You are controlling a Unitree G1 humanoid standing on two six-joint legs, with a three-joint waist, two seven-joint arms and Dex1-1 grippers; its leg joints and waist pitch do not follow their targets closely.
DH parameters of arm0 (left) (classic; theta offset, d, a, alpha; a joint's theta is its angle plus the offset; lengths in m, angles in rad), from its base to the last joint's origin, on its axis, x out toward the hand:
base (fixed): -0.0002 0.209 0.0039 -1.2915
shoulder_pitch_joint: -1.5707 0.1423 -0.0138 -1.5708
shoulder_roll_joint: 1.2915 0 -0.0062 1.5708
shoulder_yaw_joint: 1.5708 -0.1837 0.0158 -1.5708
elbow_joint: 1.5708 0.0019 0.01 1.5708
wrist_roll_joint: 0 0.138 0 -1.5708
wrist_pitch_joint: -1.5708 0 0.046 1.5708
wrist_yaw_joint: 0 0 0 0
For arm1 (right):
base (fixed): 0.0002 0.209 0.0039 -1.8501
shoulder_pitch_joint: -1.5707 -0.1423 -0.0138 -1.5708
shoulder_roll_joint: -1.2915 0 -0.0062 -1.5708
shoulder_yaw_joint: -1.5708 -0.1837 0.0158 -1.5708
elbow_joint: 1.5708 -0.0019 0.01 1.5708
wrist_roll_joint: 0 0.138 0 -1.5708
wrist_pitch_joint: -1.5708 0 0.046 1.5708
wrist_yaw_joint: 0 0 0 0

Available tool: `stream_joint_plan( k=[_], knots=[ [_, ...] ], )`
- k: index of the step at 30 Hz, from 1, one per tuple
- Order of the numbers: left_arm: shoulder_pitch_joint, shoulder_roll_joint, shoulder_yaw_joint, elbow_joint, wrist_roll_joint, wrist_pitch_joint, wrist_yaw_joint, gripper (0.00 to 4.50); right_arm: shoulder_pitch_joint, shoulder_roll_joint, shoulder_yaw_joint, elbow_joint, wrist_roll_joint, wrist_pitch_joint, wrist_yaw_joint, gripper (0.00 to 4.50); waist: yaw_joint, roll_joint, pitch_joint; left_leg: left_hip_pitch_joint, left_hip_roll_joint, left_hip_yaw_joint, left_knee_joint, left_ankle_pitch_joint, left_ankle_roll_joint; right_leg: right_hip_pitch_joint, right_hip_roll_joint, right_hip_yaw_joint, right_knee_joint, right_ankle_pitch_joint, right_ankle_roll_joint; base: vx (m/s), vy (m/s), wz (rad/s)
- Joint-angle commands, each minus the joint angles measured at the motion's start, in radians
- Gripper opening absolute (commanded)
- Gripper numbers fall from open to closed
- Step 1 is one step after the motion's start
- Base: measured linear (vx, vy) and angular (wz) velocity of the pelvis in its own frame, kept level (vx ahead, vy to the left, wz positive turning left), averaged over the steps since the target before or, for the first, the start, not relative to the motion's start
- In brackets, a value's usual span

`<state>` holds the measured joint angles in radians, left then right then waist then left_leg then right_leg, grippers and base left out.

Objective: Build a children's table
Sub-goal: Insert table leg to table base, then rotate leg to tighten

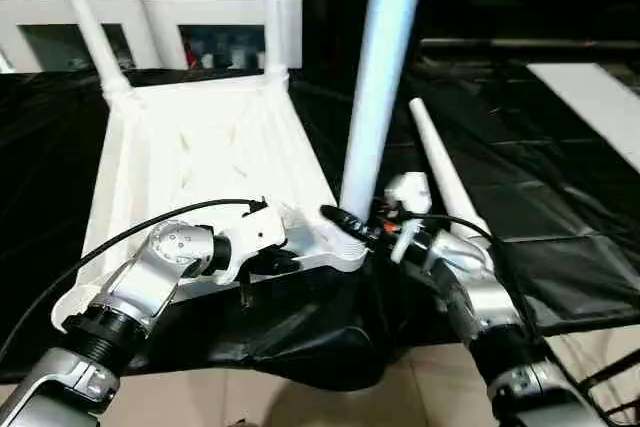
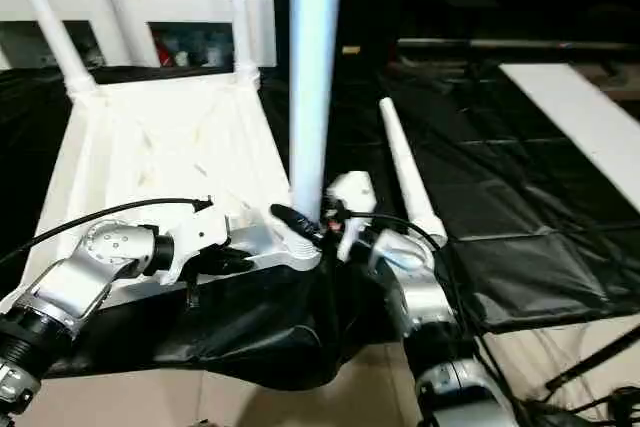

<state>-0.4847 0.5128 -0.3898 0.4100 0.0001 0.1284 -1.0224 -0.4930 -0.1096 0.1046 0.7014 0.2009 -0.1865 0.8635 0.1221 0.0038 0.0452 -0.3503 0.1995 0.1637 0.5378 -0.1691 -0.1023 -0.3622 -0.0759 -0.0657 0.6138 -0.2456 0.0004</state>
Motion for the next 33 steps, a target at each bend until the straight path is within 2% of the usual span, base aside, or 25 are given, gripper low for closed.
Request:
stream_joint_plan(
  k=[1, 5, 19, 22, 23, 24, 25, 26, 27, 29, 30, 31, 32, 33],
  knots=[
    [-0.029, 0.028, 0.009, 0.025, 0.049, 0.01, 0.02, 0.0, 0.058, -0.044, 0.033, 0.16, -0.099, 0.099, -0.037, 1.86, -0.009, 0.019, -0.022, 0.013, 0.039, -0.024, -0.08, -0.468, -0.022, -0.005, -0.083, 0.055, -0.125, -0.549, -0.104, 0.0, 0.0, 0.0],
    [-0.037, 0.03, 0.005, 0.032, 0.059, 0.005, 0.015, 0.0, 0.034, -0.055, 0.039, 0.181, -0.109, 0.1, -0.024, 1.86, -0.016, 0.017, -0.022, 0.016, 0.039, -0.023, -0.08, -0.483, -0.021, -0.008, -0.082, 0.055, -0.127, -0.536, -0.115, 0.0, 0.0, 0.0],
    [-0.05, 0.036, 0.005, 0.062, 0.067, 0.017, 0.008, 0.0, -0.007, -0.059, 0.038, 0.238, -0.096, 0.062, -0.037, 1.86, -0.014, 0.017, -0.029, 0.018, 0.04, -0.02, -0.077, -0.471, -0.021, -0.007, -0.082, 0.055, -0.123, -0.506, -0.133, 0.0, 0.0, 0.0],
    [-0.054, 0.016, 0.018, 0.068, 0.062, 0.081, 0.039, 0.0, -0.021, -0.048, 0.036, 0.262, -0.118, 0.059, -0.126, 1.86, -0.016, 0.015, -0.028, 0.02, 0.04, -0.02, -0.077, -0.474, -0.025, -0.009, -0.082, 0.055, -0.123, -0.518, -0.131, 0.0, 0.0, 0.0],
    [-0.058, -0.011, 0.022, 0.062, 0.061, 0.142, 0.071, 0.0, -0.038, -0.031, 0.028, 0.297, -0.137, 0.068, -0.238, 1.86, -0.017, 0.012, -0.027, 0.023, 0.039, -0.02, -0.076, -0.483, -0.03, -0.012, -0.082, 0.054, -0.125, -0.537, -0.129, 0.0, 0.0, 0.0],
    [-0.059, -0.015, 0.022, 0.062, 0.061, 0.147, 0.075, 0.0, -0.039, -0.028, 0.027, 0.3, -0.138, 0.069, -0.248, 1.86, -0.019, 0.014, -0.026, 0.023, 0.038, -0.021, -0.077, -0.484, -0.034, -0.013, -0.083, 0.054, -0.124, -0.545, -0.13, 0.0, 0.0, 0.0],
    [-0.063, -0.038, 0.024, 0.057, 0.06, 0.181, 0.1, 0.0, -0.049, -0.011, 0.016, 0.318, -0.135, 0.076, -0.301, 1.86, -0.02, 0.011, -0.024, 0.022, 0.035, -0.023, -0.076, -0.493, -0.036, -0.011, -0.084, 0.05, -0.129, -0.583, -0.116, 0.0, 0.0, 0.0],
    [-0.066, -0.054, 0.025, 0.054, 0.059, 0.203, 0.117, 0.0, -0.055, 0.002, 0.008, 0.33, -0.131, 0.081, -0.334, 1.86, -0.023, 0.013, -0.023, 0.023, 0.035, -0.024, -0.076, -0.502, -0.039, -0.013, -0.085, 0.049, -0.13, -0.6, -0.11, 0.0, 0.0, 0.0],
    [-0.075, -0.089, 0.029, 0.054, 0.058, 0.24, 0.154, 0.0, -0.07, 0.027, -0.008, 0.354, -0.12, 0.093, -0.391, 1.86, -0.03, 0.011, -0.02, 0.031, 0.031, -0.028, -0.073, -0.547, -0.042, -0.019, -0.086, 0.041, -0.141, -0.662, -0.088, 0.0, 0.0, 0.0],
    [-0.1, -0.162, 0.044, 0.068, 0.05, 0.319, 0.229, 0.0, -0.101, 0.075, -0.028, 0.39, -0.102, 0.113, -0.476, 1.86, -0.036, 0.013, -0.019, 0.035, 0.028, -0.033, -0.072, -0.583, -0.043, -0.018, -0.085, 0.029, -0.15, -0.695, -0.07, 0.0, 0.0, 0.0],
    [-0.109, -0.185, 0.048, 0.075, 0.049, 0.343, 0.253, 0.0, -0.112, 0.089, -0.031, 0.401, -0.099, 0.116, -0.503, 1.86, -0.04, 0.015, -0.019, 0.035, 0.028, -0.034, -0.073, -0.595, -0.044, -0.017, -0.084, 0.026, -0.151, -0.689, -0.068, 0.0, 0.0, 0.0],
    [-0.115, -0.198, 0.05, 0.078, 0.048, 0.357, 0.267, 0.0, -0.118, 0.097, -0.033, 0.407, -0.097, 0.117, -0.519, 1.86, -0.045, 0.017, -0.02, 0.031, 0.028, -0.039, -0.079, -0.621, -0.046, -0.01, -0.079, 0.017, -0.151, -0.663, -0.062, -0.035, 0.051, -0.16],
    [-0.133, -0.231, 0.047, 0.095, 0.058, 0.38, 0.304, 0.0, -0.14, 0.126, -0.046, 0.426, -0.085, 0.128, -0.572, 1.86, -0.045, 0.017, -0.022, 0.032, 0.028, -0.04, -0.081, -0.634, -0.045, -0.009, -0.077, 0.016, -0.152, -0.649, -0.061, -0.035, 0.051, -0.16],
    [-0.15, -0.261, 0.044, 0.109, 0.066, 0.398, 0.335, 0.0, -0.161, 0.153, -0.063, 0.444, -0.072, 0.136, -0.623, 1.86, -0.052, 0.021, -0.021, 0.031, 0.027, -0.047, -0.088, -0.676, -0.045, -0.005, -0.074, 0.007, -0.153, -0.616, -0.061, -0.033, 0.056, -0.16]
  ],
)
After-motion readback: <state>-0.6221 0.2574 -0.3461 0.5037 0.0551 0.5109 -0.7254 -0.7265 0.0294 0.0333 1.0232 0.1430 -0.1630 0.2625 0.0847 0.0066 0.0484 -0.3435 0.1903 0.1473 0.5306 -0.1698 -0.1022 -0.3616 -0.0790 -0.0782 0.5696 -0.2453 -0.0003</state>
